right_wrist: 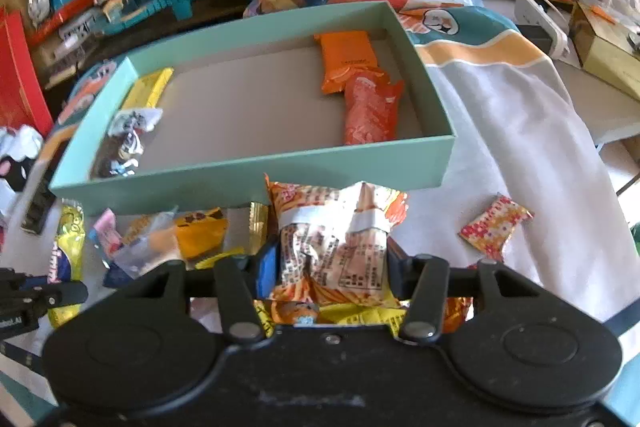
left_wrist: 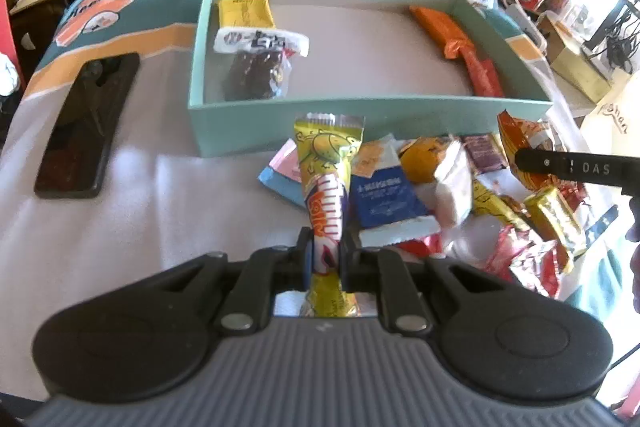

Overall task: Organize snacks
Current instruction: 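Place candy stick in the box with left tool while right places cracker bag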

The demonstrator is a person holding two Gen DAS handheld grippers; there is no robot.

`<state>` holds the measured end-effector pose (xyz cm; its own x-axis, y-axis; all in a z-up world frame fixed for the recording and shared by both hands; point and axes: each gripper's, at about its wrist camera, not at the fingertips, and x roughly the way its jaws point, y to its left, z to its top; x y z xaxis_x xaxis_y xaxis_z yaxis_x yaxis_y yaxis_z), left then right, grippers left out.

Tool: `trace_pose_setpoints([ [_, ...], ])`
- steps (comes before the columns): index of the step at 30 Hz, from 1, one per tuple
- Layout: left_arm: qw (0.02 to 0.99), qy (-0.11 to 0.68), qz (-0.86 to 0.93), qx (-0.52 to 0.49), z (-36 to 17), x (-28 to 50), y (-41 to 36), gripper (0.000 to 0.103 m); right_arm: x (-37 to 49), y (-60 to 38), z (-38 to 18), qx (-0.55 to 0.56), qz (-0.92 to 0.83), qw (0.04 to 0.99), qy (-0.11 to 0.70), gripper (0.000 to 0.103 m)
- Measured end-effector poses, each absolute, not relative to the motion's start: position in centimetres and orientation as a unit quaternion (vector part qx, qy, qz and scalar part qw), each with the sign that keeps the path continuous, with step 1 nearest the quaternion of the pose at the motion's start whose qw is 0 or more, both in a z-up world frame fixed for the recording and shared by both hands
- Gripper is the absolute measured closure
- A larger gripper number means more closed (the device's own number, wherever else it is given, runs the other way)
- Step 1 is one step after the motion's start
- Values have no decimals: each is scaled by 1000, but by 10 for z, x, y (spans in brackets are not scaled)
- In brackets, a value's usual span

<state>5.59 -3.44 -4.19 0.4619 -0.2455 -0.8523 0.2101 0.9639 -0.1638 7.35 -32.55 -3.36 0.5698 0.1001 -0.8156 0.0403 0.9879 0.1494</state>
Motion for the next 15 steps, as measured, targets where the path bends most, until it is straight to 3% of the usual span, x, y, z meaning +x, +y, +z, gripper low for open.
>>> trace_pose_setpoints([
  [15,869,467,-162,-15,3,90,-45,91,95,-337,19,105,48,893,435,52],
])
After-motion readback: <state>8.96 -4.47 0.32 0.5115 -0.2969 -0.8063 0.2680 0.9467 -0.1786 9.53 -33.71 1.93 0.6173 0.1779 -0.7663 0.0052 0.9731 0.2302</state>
